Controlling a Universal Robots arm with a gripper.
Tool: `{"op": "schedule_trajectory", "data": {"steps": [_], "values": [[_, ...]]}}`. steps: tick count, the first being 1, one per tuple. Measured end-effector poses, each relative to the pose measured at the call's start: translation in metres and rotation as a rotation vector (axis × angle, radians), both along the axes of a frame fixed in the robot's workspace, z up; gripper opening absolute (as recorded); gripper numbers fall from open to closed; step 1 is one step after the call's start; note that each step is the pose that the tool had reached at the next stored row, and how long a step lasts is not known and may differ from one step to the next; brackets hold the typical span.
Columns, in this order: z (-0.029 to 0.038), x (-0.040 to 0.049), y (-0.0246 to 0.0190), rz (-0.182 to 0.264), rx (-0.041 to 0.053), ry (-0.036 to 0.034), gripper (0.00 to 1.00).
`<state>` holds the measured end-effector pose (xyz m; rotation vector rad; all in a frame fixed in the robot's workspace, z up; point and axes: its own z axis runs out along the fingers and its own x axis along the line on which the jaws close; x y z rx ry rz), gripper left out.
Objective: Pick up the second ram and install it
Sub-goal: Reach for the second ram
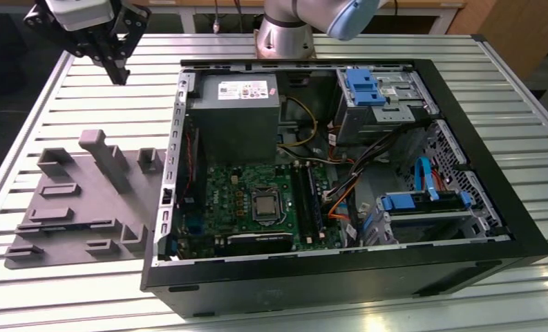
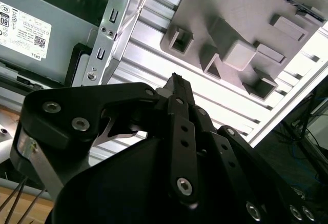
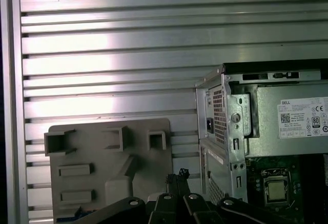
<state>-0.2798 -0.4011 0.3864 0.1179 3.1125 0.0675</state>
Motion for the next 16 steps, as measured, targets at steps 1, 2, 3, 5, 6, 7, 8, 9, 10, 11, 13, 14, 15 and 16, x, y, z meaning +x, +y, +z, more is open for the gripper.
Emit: {"op": "schedule_trajectory", "data": {"steps": [1,2,3,5,6,7,8,9,10,11,13,14,15,16], "values": [[0.0,-0.0004,0.0,0.0,0.0,0.0,0.11],[-0.0001,-0.0007,-0.0001,0.0,0.0001,0.0,0.11],[-0.0001,-0.0009,-0.0001,0.0,0.0,0.0,0.11],[-0.0001,-0.0015,-0.0001,0.0,0.0001,0.0,0.11],[-0.0002,-0.0018,-0.0001,0.0,0.0001,0.0,0.11],[-0.0002,-0.0021,-0.0002,0.0,0.0001,0.0,0.11],[-0.0002,-0.0024,-0.0002,0.0,0.0001,0.0,0.11],[-0.0002,-0.0027,-0.0002,0.0,0.0,0.0,0.11],[-0.0003,-0.0029,-0.0002,0.0,0.0,0.0,0.11],[-0.0003,-0.0032,-0.0002,0.0,0.0001,0.0,0.11],[-0.0003,-0.0038,-0.0003,0.0,0.0,0.0,0.11],[-0.0003,-0.004,-0.0004,0.0,0.0,0.0001,0.11],[-0.0004,-0.0043,-0.0004,0.0,0.0,0.0,0.11],[-0.0004,-0.0046,-0.0005,0.0,0.0001,0.0,0.11]]}}
